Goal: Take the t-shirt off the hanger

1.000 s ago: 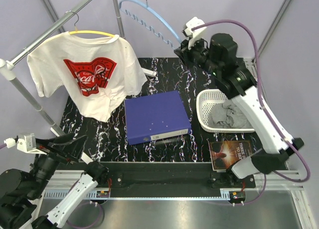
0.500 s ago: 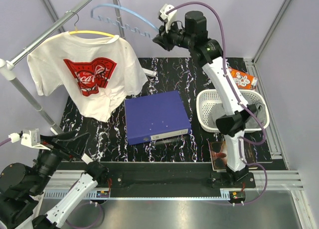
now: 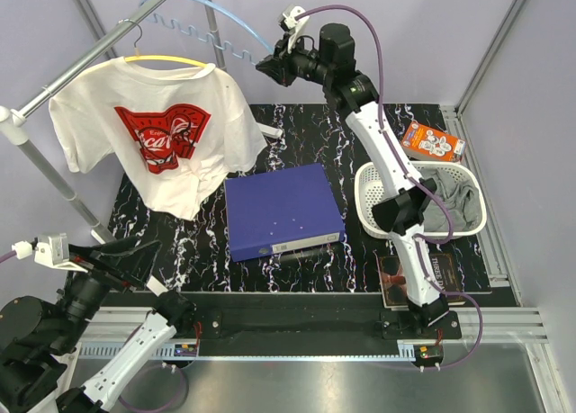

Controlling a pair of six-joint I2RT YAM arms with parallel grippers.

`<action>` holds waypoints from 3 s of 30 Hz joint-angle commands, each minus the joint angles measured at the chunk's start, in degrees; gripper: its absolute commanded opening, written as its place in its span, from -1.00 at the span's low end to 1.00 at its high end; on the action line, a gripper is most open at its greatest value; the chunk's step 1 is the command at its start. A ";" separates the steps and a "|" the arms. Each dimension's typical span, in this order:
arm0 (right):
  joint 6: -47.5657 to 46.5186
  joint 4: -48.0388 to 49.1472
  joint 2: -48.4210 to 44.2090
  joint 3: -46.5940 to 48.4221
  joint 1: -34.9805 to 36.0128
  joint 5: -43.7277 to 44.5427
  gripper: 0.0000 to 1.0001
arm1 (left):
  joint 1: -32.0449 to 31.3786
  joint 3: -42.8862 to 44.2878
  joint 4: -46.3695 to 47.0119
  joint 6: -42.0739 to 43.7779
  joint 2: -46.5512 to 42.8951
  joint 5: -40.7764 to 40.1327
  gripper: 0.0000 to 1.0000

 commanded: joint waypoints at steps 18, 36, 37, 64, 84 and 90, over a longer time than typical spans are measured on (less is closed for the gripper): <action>3.84 18.51 8.07 4.17 7.12 4.59 -1.00 | -0.23 3.05 -0.33 -1.45 -0.15 1.14 0.41; 3.23 18.95 11.33 3.64 5.01 5.82 -1.00 | -0.23 2.08 -0.42 -1.89 -0.06 1.14 0.41; 3.14 19.21 11.50 3.55 4.75 6.00 -1.00 | -0.23 2.00 -0.42 -1.89 0.03 1.14 0.41; 8.05 18.17 3.52 -2.77 3.34 22.25 1.00 | -0.23 2.70 -0.51 -3.47 1.25 2.63 0.42; 32.03 7.42 -53.58 -77.40 3.42 25.48 1.00 | -0.14 3.05 9.32 -5.23 15.22 9.75 0.43; 34.26 6.22 -63.36 -92.14 8.25 17.60 0.99 | -0.14 4.98 14.60 -5.67 25.68 8.97 0.43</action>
